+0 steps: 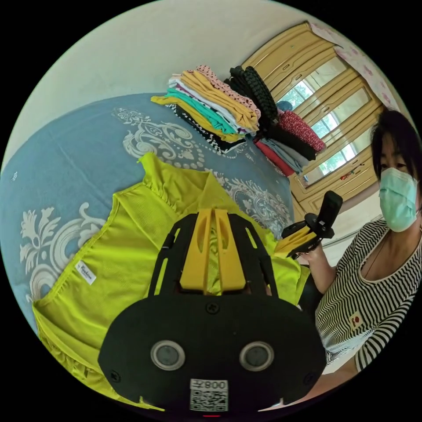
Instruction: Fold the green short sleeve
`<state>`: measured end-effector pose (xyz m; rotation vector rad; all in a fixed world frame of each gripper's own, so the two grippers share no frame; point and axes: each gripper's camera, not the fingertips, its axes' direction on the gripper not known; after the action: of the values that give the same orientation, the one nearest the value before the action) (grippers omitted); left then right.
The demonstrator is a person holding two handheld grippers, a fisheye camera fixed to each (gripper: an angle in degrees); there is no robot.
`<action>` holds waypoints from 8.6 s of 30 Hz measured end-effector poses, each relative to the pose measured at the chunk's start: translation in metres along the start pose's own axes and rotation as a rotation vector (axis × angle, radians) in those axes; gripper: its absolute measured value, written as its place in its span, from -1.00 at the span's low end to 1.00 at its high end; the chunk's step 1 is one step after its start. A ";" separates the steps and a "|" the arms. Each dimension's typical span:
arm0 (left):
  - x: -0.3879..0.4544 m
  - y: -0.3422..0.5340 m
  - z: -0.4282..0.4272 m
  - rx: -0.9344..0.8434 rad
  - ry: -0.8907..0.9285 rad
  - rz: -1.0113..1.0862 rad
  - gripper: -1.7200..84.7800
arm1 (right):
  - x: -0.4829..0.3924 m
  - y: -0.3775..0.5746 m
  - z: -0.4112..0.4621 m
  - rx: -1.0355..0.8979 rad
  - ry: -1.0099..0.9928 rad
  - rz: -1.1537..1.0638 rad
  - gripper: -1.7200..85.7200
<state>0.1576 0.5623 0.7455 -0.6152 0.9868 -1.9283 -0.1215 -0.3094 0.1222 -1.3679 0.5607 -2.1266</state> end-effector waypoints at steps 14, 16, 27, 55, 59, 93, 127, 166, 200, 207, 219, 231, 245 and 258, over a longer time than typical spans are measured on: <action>-0.038 0.024 -0.014 0.042 -0.081 -0.101 -0.81 | -0.013 -0.037 0.030 -0.066 -0.102 0.013 -0.89; -0.035 0.019 -0.014 0.044 -0.115 -0.086 -0.79 | -0.012 -0.037 0.016 -0.013 -0.069 0.024 -0.88; -0.015 -0.059 0.064 -0.093 -0.087 0.078 -0.74 | -0.011 -0.051 0.011 -0.096 0.328 0.076 -0.78; 0.010 -0.054 0.131 -0.115 -0.125 0.045 -0.91 | 0.082 -0.046 -0.066 0.115 0.206 0.371 -0.95; 0.021 -0.023 0.109 -0.069 -0.162 0.045 -0.89 | 0.068 -0.062 -0.065 0.121 0.142 0.241 -0.93; 0.103 0.316 0.148 -0.156 -0.113 0.078 -0.95 | 0.071 -0.193 -0.100 -0.005 0.246 0.222 -0.96; 0.057 1.016 -0.132 0.564 -0.394 -1.027 -0.84 | -0.067 -0.485 -0.111 0.074 0.043 0.234 -0.90; 0.129 1.121 -0.148 0.461 -0.783 -0.825 -0.91 | -0.557 -0.965 0.429 -0.511 -0.141 -0.489 -0.96; 0.155 0.996 -0.055 0.147 -0.736 -0.430 -0.88 | -0.244 -0.976 0.324 -0.396 -0.180 -0.087 -0.93; 0.119 1.006 -0.085 0.295 -0.727 -0.507 -0.93 | -0.339 -1.017 0.404 -0.427 -0.169 -0.316 -0.96; 0.041 1.029 -0.093 0.232 -0.739 -0.651 -0.96 | -0.391 -1.050 0.534 -0.541 -0.055 -0.360 -0.96; 0.039 1.033 -0.084 0.246 -0.635 -0.594 -0.95 | -0.413 -1.056 0.524 -0.466 -0.057 -0.420 -0.85; 0.030 1.041 -0.090 0.268 -0.634 -0.645 -0.95 | -0.393 -1.055 0.567 -0.485 -0.278 -0.323 -0.95; 0.038 1.023 -0.096 0.144 -0.796 -0.637 -0.93 | -0.359 -1.033 0.595 -0.540 -0.269 -0.256 -0.96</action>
<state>0.5503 0.2440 -0.1501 -1.5867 0.1384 -1.9507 0.3187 0.6796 0.7369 -2.0813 0.9343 -2.0085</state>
